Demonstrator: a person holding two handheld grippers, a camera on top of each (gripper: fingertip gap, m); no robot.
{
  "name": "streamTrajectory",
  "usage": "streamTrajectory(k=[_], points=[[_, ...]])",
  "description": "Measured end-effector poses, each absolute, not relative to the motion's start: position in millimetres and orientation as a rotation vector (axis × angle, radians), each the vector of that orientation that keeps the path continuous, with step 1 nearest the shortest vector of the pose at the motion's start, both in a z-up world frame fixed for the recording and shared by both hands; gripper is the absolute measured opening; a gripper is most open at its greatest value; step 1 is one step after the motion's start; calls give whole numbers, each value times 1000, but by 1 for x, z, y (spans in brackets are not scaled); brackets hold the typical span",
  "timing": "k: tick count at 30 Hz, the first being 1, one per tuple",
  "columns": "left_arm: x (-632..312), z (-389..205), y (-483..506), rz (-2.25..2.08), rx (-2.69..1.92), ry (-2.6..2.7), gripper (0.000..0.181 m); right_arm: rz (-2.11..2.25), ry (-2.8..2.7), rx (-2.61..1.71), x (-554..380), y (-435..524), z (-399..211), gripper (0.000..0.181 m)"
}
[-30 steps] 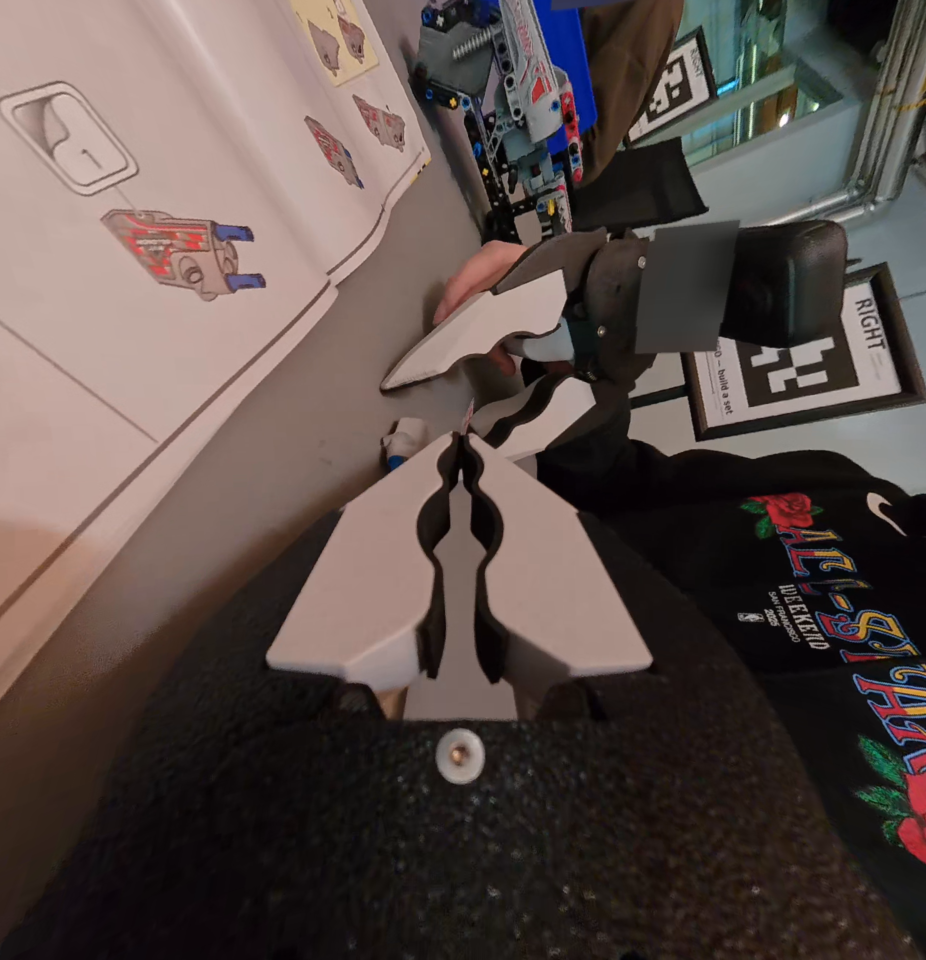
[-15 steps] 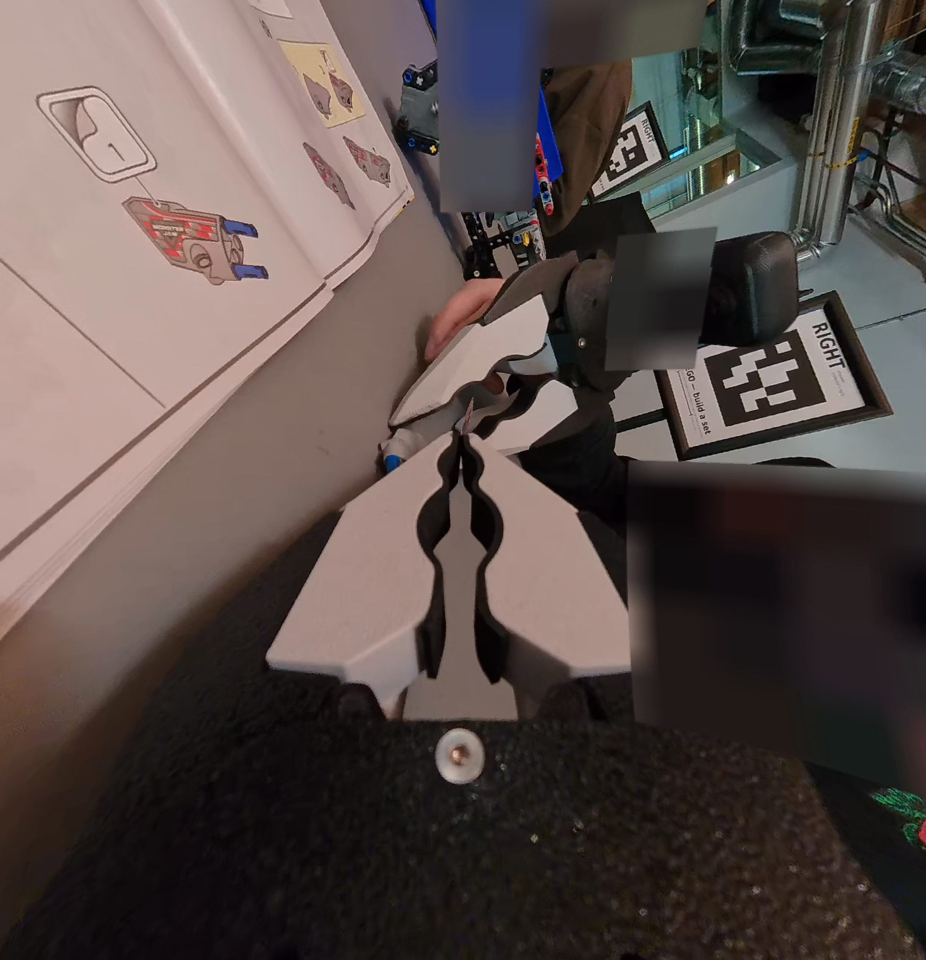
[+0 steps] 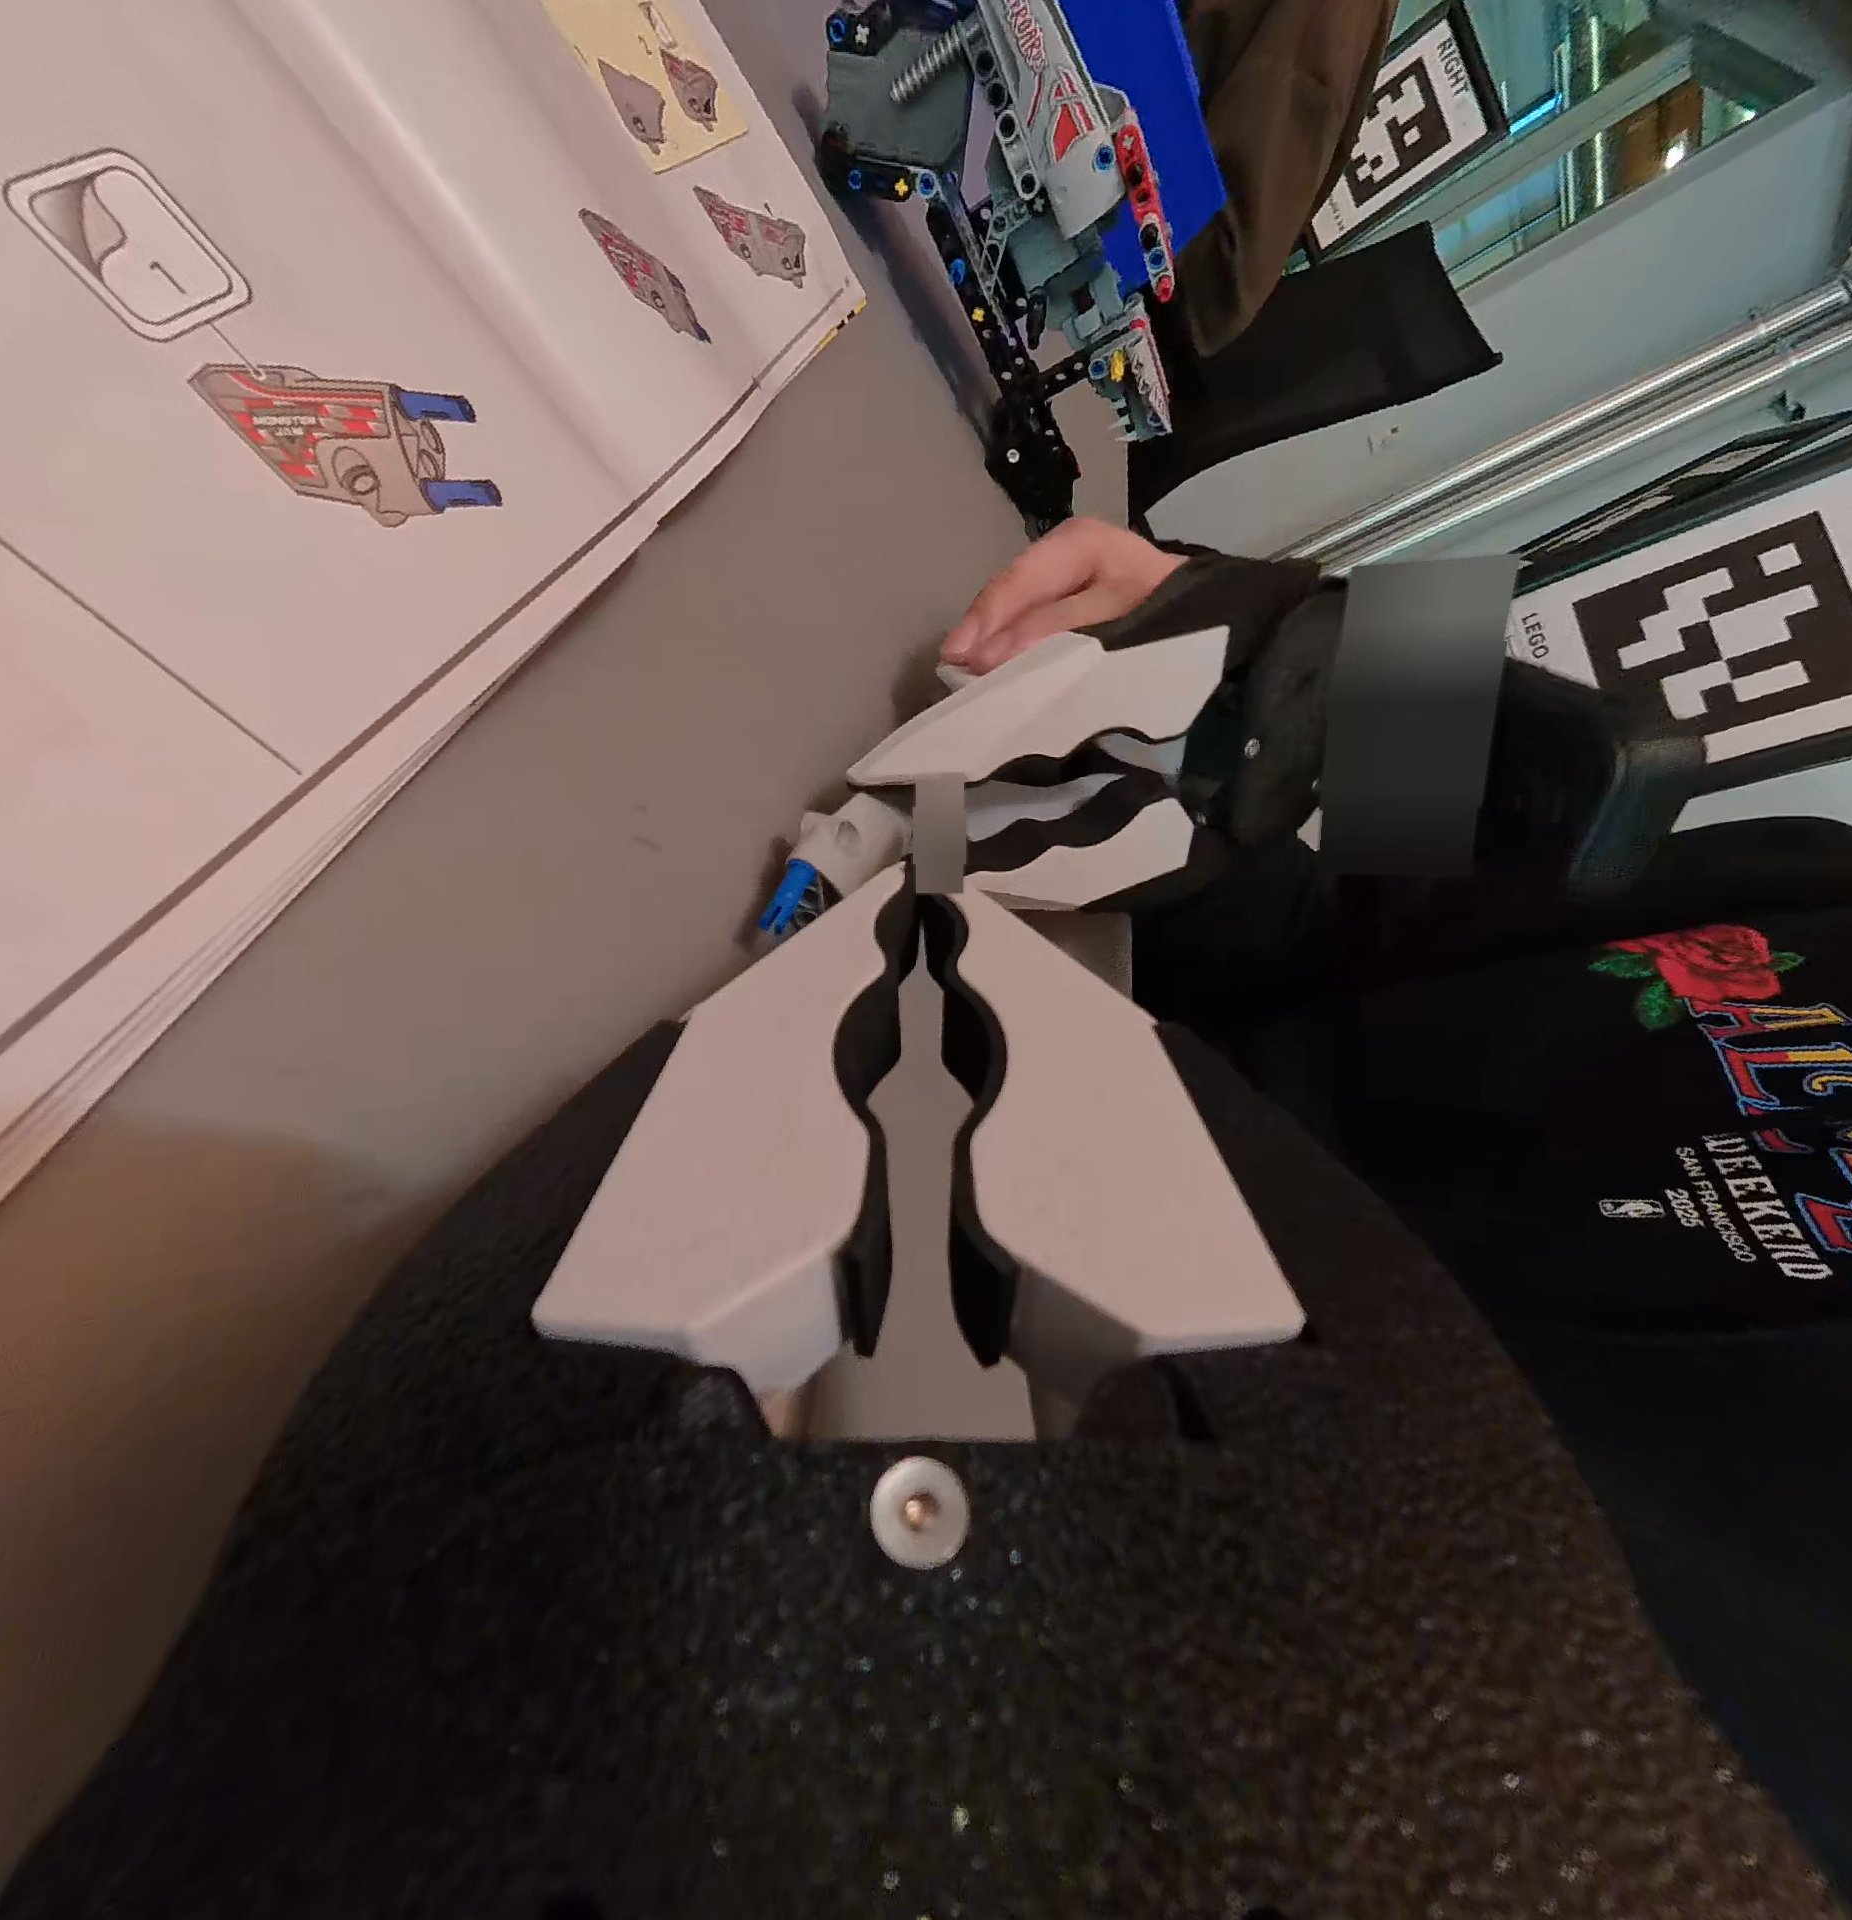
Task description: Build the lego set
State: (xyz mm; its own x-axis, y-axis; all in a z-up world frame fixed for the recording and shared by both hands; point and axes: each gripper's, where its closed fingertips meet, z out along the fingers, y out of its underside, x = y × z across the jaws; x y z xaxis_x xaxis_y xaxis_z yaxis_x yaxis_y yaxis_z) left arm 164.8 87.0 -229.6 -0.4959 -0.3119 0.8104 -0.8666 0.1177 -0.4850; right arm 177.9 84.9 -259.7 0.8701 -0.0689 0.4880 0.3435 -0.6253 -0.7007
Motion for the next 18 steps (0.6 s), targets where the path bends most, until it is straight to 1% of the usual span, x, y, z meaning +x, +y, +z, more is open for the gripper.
streamTrajectory(k=[1, 7, 18], points=[[165, -230, 88, 1377, 1141, -1886, 0, -645, -214, -2158, 178, 85, -259, 20], [162, -231, 84, 1353, 1108, -1908, 0, -687, -272, -2130, 178, 88, -257, 20], [162, -230, 86, 1405, 1092, -1734, 0, -693, -293, -2122, 182, 87, -256, 20]])
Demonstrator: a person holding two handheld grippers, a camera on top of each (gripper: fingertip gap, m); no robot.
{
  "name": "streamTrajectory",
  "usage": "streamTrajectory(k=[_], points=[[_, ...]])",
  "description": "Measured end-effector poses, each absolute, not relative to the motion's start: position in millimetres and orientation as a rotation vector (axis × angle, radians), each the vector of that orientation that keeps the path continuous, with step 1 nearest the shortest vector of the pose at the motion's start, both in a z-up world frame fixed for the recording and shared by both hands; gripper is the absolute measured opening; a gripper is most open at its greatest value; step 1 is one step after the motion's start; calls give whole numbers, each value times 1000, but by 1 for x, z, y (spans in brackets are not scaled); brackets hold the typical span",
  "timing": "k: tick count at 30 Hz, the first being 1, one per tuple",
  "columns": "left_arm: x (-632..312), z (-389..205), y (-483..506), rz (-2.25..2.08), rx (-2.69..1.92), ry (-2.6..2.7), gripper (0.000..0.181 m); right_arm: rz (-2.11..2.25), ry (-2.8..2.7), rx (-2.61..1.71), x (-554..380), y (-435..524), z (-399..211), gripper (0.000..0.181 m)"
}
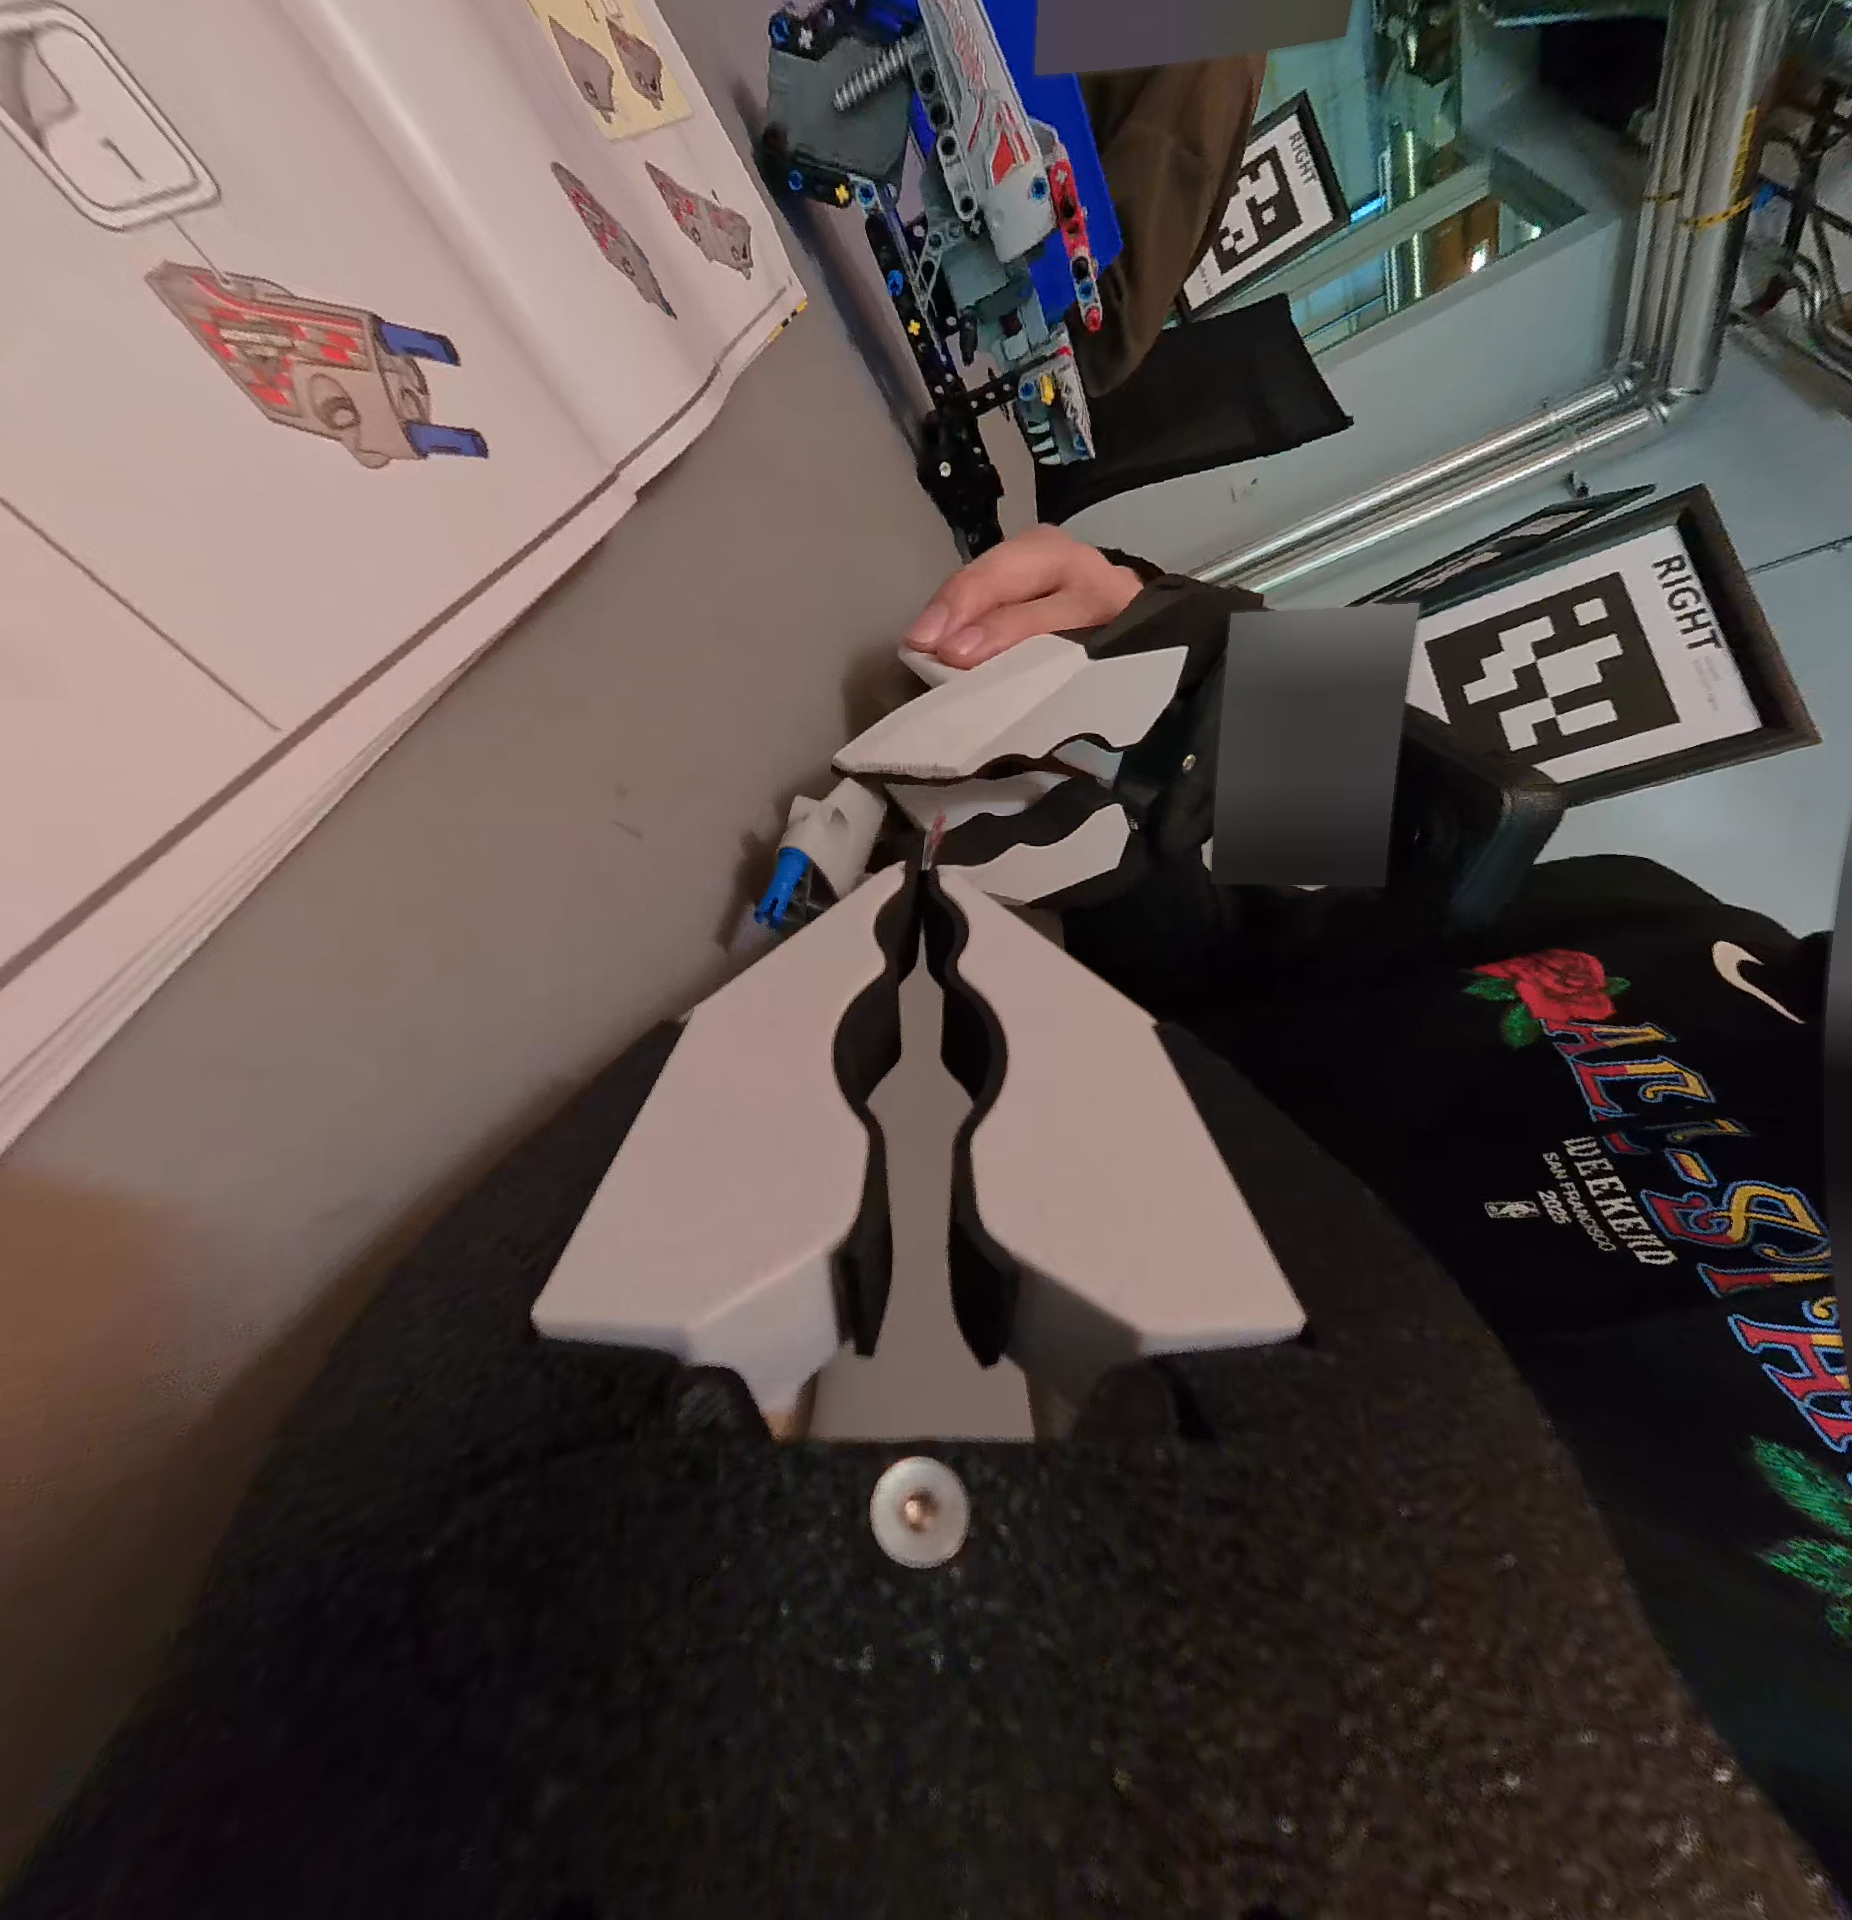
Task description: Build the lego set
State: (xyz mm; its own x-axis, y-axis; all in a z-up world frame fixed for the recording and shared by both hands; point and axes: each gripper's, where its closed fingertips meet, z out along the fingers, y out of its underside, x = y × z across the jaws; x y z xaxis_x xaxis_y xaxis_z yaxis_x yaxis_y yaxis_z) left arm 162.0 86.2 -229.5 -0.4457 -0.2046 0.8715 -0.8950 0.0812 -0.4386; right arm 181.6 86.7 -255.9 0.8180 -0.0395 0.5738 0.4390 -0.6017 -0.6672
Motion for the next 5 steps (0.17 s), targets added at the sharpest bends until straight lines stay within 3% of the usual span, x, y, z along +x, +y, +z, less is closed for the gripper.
streamTrajectory(k=[5], points=[[166, -233, 91, 1406, 1105, -1713, 0, -674, -304, -2122, 182, 85, -256, 20]])
